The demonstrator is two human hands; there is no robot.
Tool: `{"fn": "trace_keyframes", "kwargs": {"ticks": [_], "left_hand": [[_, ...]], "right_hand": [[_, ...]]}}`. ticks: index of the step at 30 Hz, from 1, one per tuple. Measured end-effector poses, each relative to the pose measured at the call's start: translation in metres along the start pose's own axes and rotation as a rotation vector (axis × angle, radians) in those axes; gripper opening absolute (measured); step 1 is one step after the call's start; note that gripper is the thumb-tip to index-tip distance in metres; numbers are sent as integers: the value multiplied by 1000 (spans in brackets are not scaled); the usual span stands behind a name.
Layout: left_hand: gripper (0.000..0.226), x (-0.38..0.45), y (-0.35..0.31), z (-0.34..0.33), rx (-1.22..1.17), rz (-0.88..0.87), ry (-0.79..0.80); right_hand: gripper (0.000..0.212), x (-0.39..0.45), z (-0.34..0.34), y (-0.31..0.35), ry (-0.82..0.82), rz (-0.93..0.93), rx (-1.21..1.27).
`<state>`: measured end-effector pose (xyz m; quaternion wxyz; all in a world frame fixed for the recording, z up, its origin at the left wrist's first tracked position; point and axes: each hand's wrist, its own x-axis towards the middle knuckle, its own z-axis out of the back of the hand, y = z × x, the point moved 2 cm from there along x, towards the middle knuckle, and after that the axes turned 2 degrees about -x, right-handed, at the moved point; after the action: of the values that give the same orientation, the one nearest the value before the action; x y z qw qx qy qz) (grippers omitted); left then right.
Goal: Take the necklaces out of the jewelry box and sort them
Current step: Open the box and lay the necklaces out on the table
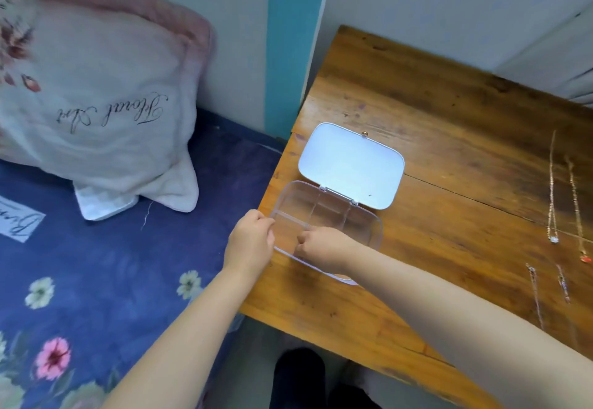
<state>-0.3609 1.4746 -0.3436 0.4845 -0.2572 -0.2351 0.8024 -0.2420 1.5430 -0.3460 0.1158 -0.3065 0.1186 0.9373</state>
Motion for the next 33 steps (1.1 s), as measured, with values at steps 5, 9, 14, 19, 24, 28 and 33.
{"fn": "trace_keyframes", "kwargs": {"ticks": [5, 9, 14, 19, 24, 28, 33], "left_hand": [[24, 2, -2, 0, 8, 13, -10], [24, 4, -3, 0, 76, 16, 29], [27, 4, -26, -1, 214, -71, 15], [30, 12, -83, -22, 231, -263, 83], [37, 12, -156, -61, 194, -417, 194], [37, 3, -208, -97, 228, -504, 297], [35, -11, -259, -137, 314, -549, 348]], "right_hand": [[24, -7, -3, -4, -57, -1, 47], [18, -40, 3, -13, -418, -164, 372], [10, -98, 1, -28, -800, -527, 864], [19, -149, -5, -40, -938, -734, 1273], [24, -228, -6, -70, -1205, -918, 1620], [18, -293, -8, -98, -1370, -959, 1773], [19, -356, -18, -133, -1556, -997, 1754]]}}
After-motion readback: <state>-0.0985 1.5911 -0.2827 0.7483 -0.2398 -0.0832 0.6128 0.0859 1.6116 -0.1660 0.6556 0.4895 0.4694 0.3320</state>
